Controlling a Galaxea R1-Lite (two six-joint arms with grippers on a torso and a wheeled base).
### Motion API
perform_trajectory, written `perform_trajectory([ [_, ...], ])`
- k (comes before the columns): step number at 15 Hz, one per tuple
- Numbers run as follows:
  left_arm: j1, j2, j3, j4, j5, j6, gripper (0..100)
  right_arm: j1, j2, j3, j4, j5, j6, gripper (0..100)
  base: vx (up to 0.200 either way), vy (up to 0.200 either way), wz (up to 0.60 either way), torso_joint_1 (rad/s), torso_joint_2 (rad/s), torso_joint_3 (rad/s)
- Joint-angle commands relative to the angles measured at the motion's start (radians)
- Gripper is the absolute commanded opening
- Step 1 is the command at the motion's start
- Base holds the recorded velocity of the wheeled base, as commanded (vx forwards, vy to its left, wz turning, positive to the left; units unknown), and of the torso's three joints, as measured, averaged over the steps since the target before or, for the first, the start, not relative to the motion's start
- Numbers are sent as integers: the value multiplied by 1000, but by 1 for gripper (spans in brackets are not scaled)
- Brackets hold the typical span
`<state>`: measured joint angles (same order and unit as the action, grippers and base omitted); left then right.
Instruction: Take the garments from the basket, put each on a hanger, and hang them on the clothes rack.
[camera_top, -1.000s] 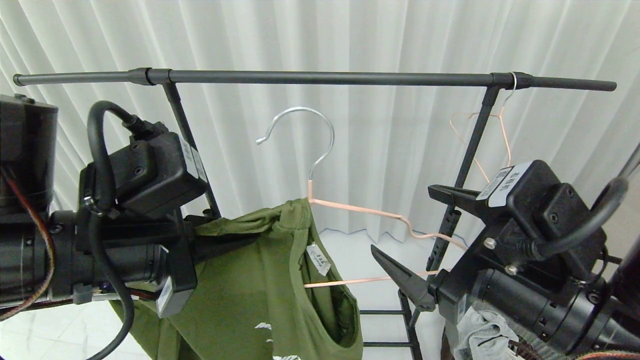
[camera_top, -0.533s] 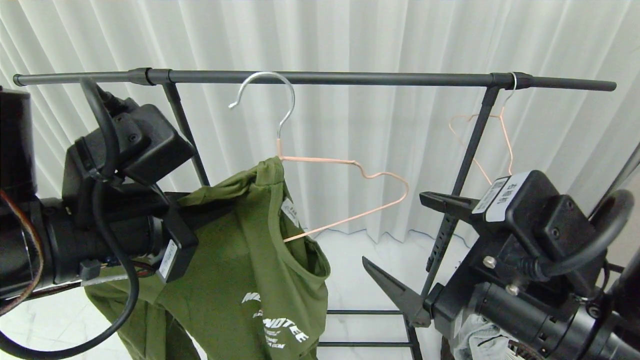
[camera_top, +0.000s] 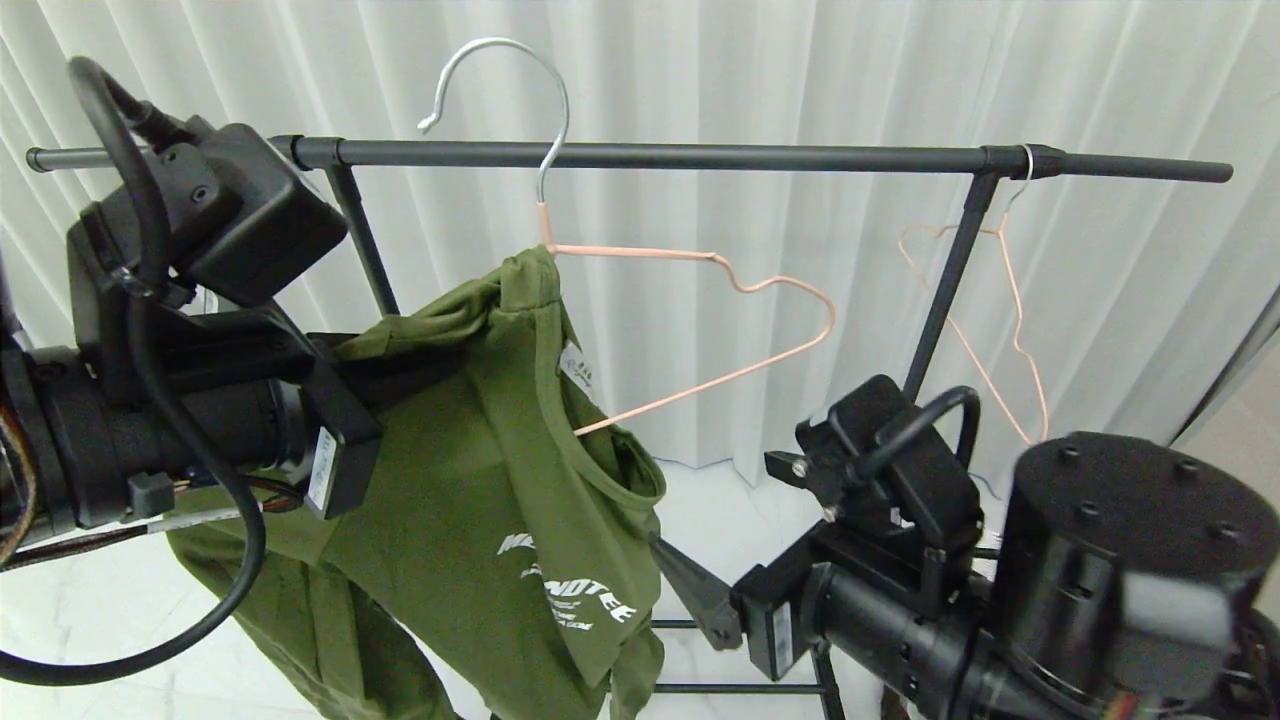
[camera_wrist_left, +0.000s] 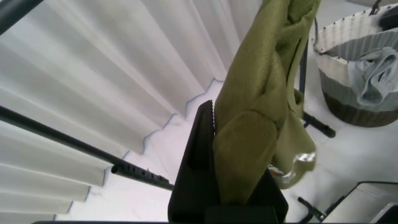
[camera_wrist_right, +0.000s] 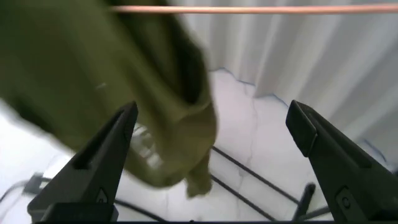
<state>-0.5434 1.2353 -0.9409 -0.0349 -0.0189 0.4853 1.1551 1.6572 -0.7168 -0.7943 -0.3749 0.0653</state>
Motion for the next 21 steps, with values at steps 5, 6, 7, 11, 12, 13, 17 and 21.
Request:
perform_trajectory([
  [5, -24, -16, -4, 0, -3, -5, 0, -81, 205, -128, -2, -99, 91, 100, 0, 0, 0, 0, 0, 0],
  [6, -24, -16, -4, 0, -3, -7, 0, -81, 217, -125, -2, -102, 93, 100, 0, 0, 0, 0, 0, 0],
  [7, -23, -14, -4, 0, -3, -7, 0, -81, 226, -124, -2, -102, 96, 100, 0, 0, 0, 0, 0, 0],
  [11, -21, -17, -6, -2, -1, -7, 0, -83, 239, -96, 3, -124, 91, 100, 0, 0, 0, 0, 0, 0],
  [12, -18, -17, -4, 0, 2, -5, 0, -97, 239, -76, 4, -142, 88, 100, 0, 0, 0, 0, 0, 0],
  [13, -12, -19, 2, 0, 5, -5, 0, -123, 233, -56, 6, -162, 80, 100, 0, 0, 0, 0, 0, 0],
  [17, 16, -36, 50, 0, 59, 1, 0, -307, 197, -13, 1, -222, 5, 100, 0, 0, 0, 0, 0, 0],
  [21, 17, -51, 113, 0, 65, 7, 0, -436, 136, -32, 0, -239, -33, 100, 0, 0, 0, 0, 0, 0],
])
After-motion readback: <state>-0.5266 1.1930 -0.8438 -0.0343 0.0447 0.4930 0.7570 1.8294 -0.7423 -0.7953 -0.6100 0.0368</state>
